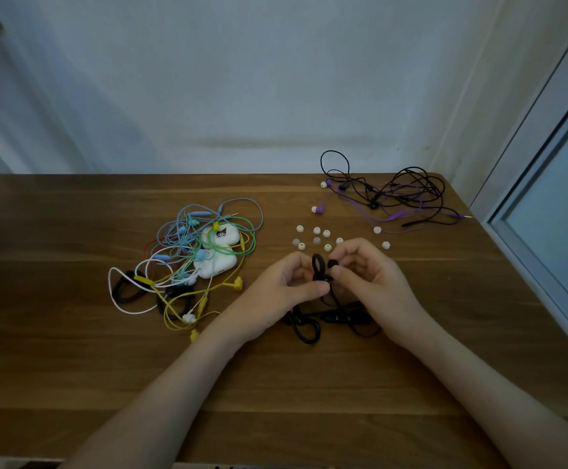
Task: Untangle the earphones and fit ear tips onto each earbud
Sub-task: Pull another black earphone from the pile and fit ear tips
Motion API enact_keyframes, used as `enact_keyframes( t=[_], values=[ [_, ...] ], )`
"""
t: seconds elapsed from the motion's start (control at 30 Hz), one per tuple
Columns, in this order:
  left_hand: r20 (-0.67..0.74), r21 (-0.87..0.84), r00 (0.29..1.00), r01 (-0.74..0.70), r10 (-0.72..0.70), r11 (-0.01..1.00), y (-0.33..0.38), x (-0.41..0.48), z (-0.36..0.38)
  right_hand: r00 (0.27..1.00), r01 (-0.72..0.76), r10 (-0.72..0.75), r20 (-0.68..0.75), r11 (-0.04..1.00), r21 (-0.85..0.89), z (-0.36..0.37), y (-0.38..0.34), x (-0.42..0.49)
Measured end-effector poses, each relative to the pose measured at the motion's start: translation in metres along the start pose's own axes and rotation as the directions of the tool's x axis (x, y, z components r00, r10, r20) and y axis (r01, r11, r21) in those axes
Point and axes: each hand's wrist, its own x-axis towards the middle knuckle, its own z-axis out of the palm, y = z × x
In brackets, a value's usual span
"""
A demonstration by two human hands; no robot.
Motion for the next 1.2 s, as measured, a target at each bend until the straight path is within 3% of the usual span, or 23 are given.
enact_keyframes(
  t=[0.13,0.6,1.0,1.2],
  values=[
    [-0.054,-0.029,0.998,-0.022,0.02,0.999,0.005,-0.001,0.003,0.993,-0.117,0.119,-0.024,0.991,0.068,-0.001,0.004,0.003],
    [-0.122,0.044,0.991,0.066,-0.061,0.997,0.007,-0.002,0.004,0.92,-0.39,0.366,0.14,0.89,0.236,-0.002,0.002,0.007],
    [-0.079,0.043,0.991,0.112,-0.108,0.993,0.011,-0.003,0.003,0.898,-0.433,0.393,0.197,0.867,0.244,-0.007,0.001,0.009],
    [-0.107,0.029,0.985,0.136,-0.133,0.99,0.006,0.002,0.001,0.92,-0.38,0.353,0.169,0.907,0.179,-0.004,0.002,0.007]
  ],
)
